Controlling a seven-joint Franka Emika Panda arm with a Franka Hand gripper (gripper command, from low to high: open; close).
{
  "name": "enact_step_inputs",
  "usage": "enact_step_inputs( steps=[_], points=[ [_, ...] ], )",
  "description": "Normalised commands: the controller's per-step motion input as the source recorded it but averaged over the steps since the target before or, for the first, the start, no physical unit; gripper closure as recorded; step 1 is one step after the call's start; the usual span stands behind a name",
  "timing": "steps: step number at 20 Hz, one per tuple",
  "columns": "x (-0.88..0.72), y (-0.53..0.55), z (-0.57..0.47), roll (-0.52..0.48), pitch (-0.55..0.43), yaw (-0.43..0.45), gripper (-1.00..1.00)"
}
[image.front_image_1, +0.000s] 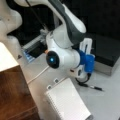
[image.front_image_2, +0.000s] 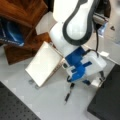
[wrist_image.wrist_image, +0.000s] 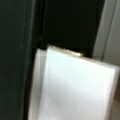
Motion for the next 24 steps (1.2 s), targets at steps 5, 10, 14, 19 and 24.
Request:
enact_step_inputs(
  steps=[5,10,14,19,24],
  points=[
    [0.15,-0.02,-0.07,0.137,-0.056,0.044,1.00],
    [0.13,-0.06,-0.10,0.133,-0.066,0.051,1.00],
    [0.12,-0.06,-0.09,0.133,-0.069,0.047,1.00],
    [0.13,-0.06,-0.08,0.126,-0.088,0.046,1.00],
    [0.14,-0.06,-0.07,0.127,-0.073,0.032,1.00]
  ],
)
